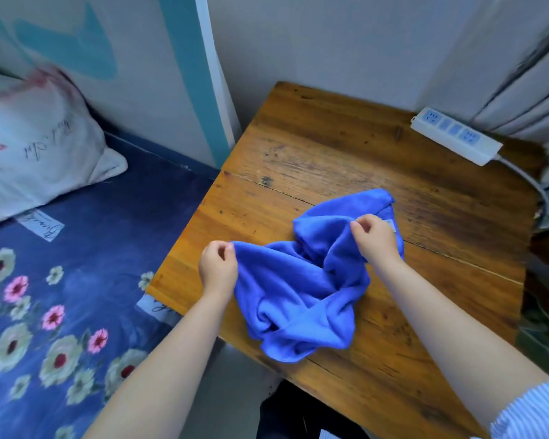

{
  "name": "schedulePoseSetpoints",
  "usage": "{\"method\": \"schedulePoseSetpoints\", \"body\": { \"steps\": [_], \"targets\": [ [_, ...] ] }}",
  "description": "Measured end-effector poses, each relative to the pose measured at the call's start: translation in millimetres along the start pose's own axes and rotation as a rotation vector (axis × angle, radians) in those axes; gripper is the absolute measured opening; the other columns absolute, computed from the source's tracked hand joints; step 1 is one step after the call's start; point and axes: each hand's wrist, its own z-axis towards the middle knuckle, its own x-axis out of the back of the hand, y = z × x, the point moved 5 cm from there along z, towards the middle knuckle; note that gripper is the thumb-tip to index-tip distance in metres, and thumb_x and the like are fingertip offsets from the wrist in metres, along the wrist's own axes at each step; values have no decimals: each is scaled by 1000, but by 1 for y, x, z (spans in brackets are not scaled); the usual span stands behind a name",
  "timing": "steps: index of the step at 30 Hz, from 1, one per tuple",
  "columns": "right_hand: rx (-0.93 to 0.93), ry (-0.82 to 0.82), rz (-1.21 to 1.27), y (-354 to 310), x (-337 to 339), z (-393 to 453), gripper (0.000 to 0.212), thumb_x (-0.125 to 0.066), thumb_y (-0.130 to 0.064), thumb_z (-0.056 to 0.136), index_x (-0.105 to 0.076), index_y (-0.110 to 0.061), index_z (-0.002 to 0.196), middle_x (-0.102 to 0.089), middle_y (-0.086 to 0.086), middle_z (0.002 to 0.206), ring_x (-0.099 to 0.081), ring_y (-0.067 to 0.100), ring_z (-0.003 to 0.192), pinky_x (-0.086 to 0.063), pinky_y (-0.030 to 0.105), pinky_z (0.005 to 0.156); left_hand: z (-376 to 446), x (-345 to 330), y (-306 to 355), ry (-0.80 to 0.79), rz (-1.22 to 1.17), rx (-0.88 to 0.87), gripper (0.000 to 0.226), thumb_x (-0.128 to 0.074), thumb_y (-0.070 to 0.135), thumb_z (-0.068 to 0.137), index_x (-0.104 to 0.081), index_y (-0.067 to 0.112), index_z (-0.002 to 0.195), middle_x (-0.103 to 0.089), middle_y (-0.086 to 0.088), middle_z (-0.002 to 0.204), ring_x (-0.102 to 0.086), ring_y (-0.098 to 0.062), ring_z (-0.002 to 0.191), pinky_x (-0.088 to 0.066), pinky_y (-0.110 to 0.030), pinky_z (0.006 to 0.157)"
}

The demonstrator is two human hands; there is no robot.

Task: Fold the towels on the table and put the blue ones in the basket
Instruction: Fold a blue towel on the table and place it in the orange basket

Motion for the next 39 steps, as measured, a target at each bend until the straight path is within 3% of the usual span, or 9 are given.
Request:
{"method": "schedulePoseSetpoints", "body": {
  "steps": [2,10,15,22,24,28,32,36,39],
  "targets": [
    [-39,61,2,26,27,-14,18,-50,-6,88,-61,8,85,-64,27,90,-53,29,81,-23,25,60,-6,8,-14,11,60,34,18,-46,6,92,-58,-7,91,-60,-25,98,-54,-33,95,-37,-34,79],
    [-420,-43,-200,134,42,-81,17,-51,-8,87,-65,2,85,-66,26,95,-58,37,93,-33,30,69,-40,-23,-73,-760,814,203,29,-48,8,86,-62,-8,105,-63,-24,114,-59,-34,107,-46,-36,85],
    [-432,57,-144,129,31,-88,22,-57,-18,87,-64,-1,99,-67,18,103,-58,35,101,-43,38,85,-9,-30,-63,-571,677,195,38,-45,25,92,-60,-6,106,-61,-23,116,-55,-37,109,-44,-35,85],
    [-527,156,-212,115,27,-89,19,-56,-17,87,-69,-6,96,-68,15,104,-57,34,104,-43,41,94,9,-56,-59,-568,596,115,26,-54,21,89,-62,-2,96,-65,-19,105,-58,-35,101,-43,-32,76],
    [-563,175,-219,113,24,-93,17,-57,-17,87,-70,-8,92,-69,14,103,-57,33,104,-44,40,94,11,-59,-58,-590,550,106,19,-55,18,88,-64,2,82,-65,-14,86,-59,-33,92,-39,-28,69],
    [-659,200,-240,108,16,-104,13,-58,-18,85,-70,-13,87,-69,12,101,-55,33,105,-39,37,92,19,-61,-51,-662,454,72,38,-53,11,84,-42,15,48,-47,-4,55,-46,-26,68,-30,-27,60],
    [-715,259,-203,101,10,-108,15,-54,-15,87,-67,-12,91,-66,13,106,-53,33,107,-38,37,92,32,-53,-30,-743,268,18,30,-52,10,88,-49,10,58,-41,-6,53,-36,-20,55,-25,-28,51],
    [-731,249,-194,101,3,-104,31,-57,-24,88,-59,-12,115,-59,13,122,-47,34,119,-34,40,99,44,-42,-21,-806,206,-1,33,-53,10,90,-52,13,56,-50,-11,62,-43,-19,52,-32,-26,54],
    [-761,289,-160,102,4,-100,23,-53,-22,89,-66,-13,106,-61,13,120,-47,34,117,-32,40,100,49,-35,-16,-797,207,-12,33,-54,9,89,-54,14,57,-48,-5,55,-42,-12,43,-32,-21,43]
  ]
}}
